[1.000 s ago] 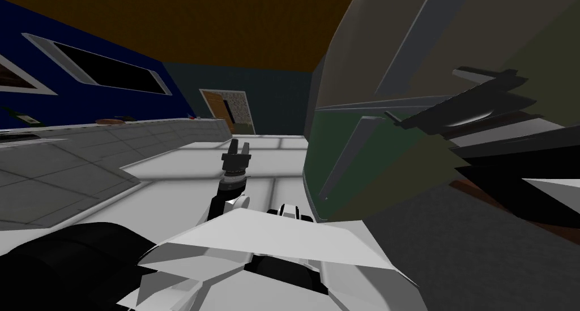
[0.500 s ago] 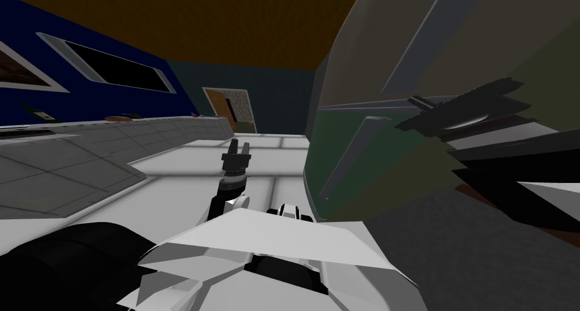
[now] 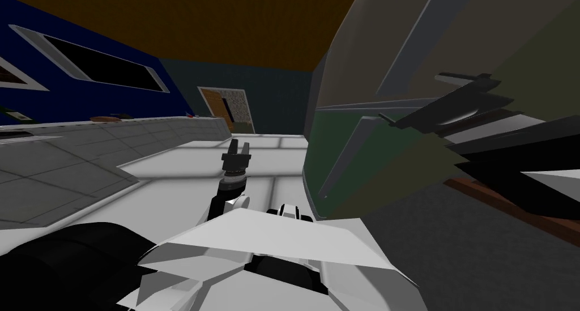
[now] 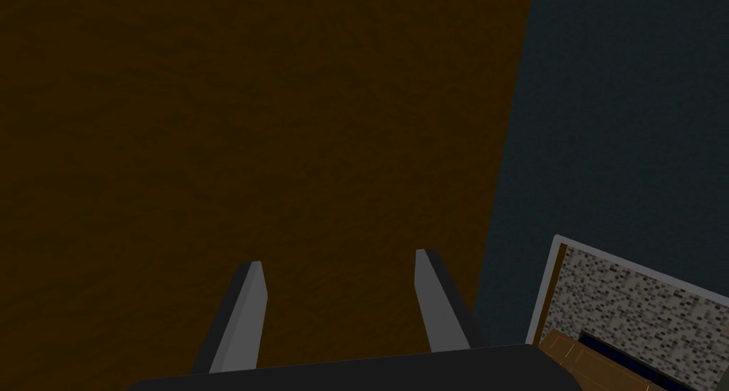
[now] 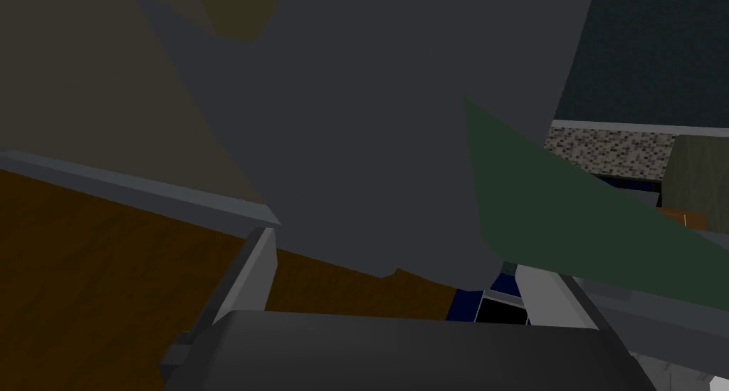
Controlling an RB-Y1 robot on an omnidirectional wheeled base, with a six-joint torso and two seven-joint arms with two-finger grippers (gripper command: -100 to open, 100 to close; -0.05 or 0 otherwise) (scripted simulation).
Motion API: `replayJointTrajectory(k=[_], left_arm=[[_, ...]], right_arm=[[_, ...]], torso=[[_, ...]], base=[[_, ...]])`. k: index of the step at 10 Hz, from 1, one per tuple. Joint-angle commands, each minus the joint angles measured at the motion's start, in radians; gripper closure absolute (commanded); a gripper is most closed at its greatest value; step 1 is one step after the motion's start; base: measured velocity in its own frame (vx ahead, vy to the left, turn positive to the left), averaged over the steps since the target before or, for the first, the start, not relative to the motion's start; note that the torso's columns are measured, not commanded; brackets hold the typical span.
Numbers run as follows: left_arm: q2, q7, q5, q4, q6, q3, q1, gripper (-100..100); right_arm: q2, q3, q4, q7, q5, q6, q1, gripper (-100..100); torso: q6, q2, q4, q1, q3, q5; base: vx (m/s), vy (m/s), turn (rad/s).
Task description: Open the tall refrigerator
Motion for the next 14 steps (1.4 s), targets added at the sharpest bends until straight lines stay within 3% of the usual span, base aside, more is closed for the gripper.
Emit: replayJointTrajectory(k=[1, 7, 14], left_arm=[[0.0, 0.0, 0.0, 0.0, 0.0, 0.0, 0.0, 0], [0.0, 0.0, 0.0, 0.0, 0.0, 0.0, 0.0, 0], [0.0, 0.0, 0.0, 0.0, 0.0, 0.0, 0.0, 0]], right_arm=[[-0.067, 0.0, 0.045, -0.028, -0.025, -0.025, 0.014, -100], [-0.213, -0.006, 0.161, -0.088, -0.086, -0.088, 0.028, -100], [-0.348, -0.01, 0.274, -0.146, -0.143, -0.147, 0.041, -100]], torso=[[0.001, -0.001, -0.001, -0.001, 0.0, -0.001], [0.0, -0.001, -0.001, 0.001, -0.001, 0.0], [0.0, -0.002, 0.0, -0.001, -0.002, 0.0]], base=[[-0.013, 0.029, -0.056], [-0.014, 0.022, -0.055], [-0.013, 0.019, -0.041]])
